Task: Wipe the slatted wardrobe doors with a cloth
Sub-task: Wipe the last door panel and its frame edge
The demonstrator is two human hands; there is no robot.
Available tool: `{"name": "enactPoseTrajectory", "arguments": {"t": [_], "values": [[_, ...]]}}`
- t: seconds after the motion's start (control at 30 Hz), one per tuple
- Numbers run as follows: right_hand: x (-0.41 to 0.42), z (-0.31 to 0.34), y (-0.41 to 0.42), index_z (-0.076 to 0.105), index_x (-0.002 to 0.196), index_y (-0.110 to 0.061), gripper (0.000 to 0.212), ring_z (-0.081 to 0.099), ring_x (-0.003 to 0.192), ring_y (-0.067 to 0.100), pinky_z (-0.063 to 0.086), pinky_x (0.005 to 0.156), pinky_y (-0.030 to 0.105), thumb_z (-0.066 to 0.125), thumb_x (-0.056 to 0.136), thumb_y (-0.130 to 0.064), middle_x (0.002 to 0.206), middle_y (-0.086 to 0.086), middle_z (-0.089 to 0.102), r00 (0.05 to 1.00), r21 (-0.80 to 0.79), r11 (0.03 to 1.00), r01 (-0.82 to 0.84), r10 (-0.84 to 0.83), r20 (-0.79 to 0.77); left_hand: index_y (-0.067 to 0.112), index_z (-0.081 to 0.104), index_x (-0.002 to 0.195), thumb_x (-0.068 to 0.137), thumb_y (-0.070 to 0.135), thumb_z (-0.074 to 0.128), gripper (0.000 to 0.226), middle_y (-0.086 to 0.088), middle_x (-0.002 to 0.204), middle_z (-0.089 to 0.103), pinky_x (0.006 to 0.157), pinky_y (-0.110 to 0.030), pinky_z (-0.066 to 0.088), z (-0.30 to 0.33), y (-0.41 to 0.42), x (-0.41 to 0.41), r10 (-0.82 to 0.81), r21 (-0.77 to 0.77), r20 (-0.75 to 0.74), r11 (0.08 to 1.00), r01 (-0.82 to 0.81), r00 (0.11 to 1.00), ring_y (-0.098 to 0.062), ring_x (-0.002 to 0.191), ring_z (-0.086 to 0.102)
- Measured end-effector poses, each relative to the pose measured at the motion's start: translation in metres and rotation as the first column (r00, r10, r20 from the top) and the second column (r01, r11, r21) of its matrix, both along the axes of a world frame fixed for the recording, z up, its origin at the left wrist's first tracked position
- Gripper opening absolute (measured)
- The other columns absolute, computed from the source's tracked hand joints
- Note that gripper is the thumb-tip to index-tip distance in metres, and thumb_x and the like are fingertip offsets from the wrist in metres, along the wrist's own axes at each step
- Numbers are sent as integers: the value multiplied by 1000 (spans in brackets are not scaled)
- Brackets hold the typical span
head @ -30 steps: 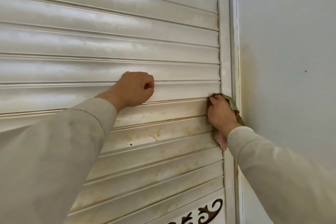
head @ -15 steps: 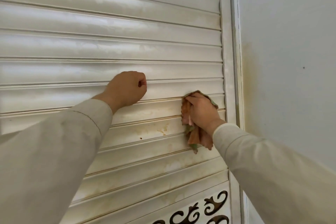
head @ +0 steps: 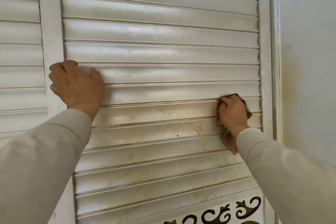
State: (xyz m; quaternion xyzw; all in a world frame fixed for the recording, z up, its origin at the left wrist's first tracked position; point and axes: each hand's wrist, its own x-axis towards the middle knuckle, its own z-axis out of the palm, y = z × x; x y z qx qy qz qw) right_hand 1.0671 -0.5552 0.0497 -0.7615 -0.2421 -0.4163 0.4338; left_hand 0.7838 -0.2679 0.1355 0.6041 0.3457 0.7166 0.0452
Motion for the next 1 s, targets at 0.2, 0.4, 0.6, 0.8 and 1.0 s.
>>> {"name": "enactPoseTrajectory", "arguments": {"t": [0.2,0.4,0.6,0.8,1.0], "values": [[-14,8,6,61,101,-27,20,60,93,22,43,95,29,67,82,-24,92,-7,66,937,388,921,-25,157,-311,3,47,125,92,50,51,57,-20,136,41,99,-53,37,-16,37,-20,-19,-195,114,980,41,993,-42,125,41],[-3,19,5,62,79,-11,17,62,63,17,54,44,23,75,83,-2,76,9,63,590,838,533,-118,716,-373,6,48,121,88,48,53,53,-18,135,42,97,-51,37,-17,45,-21,-27,-166,167,984,56,986,-38,124,41],[0,32,-4,52,76,-18,22,43,62,11,39,52,24,61,96,-20,69,-1,46,378,705,708,-53,667,-642,9,44,125,80,64,54,72,-15,136,43,101,-49,35,-24,55,-22,-22,-278,247,956,92,969,-36,125,43],[-11,25,-3,48,66,-20,39,36,30,5,20,32,9,49,100,-40,42,-7,43,268,655,747,-116,658,-703,6,40,130,84,72,46,80,-21,132,53,97,-54,40,-28,57,-25,-127,-350,205,917,194,971,-48,116,53],[-14,27,4,46,70,-19,37,36,27,5,17,30,10,37,104,-29,41,-6,43,239,746,646,-163,760,-605,5,41,124,87,71,43,75,-24,124,58,93,-54,41,-31,52,-27,-109,-338,165,927,160,980,-50,112,55]]}}
